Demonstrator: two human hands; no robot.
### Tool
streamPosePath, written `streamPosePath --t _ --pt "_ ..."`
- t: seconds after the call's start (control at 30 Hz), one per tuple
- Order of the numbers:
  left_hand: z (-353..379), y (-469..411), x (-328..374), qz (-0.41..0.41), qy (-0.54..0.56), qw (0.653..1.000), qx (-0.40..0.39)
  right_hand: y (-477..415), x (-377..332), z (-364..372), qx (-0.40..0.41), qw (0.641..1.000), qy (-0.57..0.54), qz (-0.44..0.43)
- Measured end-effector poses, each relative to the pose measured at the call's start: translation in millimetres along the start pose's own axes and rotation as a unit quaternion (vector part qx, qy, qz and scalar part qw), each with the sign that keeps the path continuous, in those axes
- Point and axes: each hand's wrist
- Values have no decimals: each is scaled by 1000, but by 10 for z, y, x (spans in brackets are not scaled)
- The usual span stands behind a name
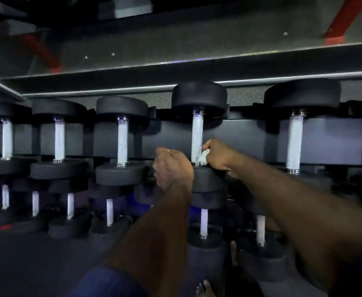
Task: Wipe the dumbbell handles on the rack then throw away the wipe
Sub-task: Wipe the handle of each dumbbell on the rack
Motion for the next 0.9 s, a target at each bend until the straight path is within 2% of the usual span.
streamPosePath --t 0.2,0.43,0.63,0.7,0.9 --pt "51 49 15 10 -26 1000 -1 -41 253 -6 7 1000 -21 19" --pt "62 98 21 45 -59 997 -4 -114 144 -103 -25 996 85 -29" --pt "87 75 12 56 -63 996 -4 -123 156 -14 15 996 84 -24" --pt "80 69 5 54 -62 997 -9 -167 110 62 2 998 58 -13" --pt "92 35 -53 52 -29 998 -6 28 293 -110 46 993 51 -91"
Point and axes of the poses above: each hand's wrist, its own y-axis away from the middle knuckle, its own z-axis out of the palm, x = y × z, and after that the axes turned 14 degrees about y, right-handed
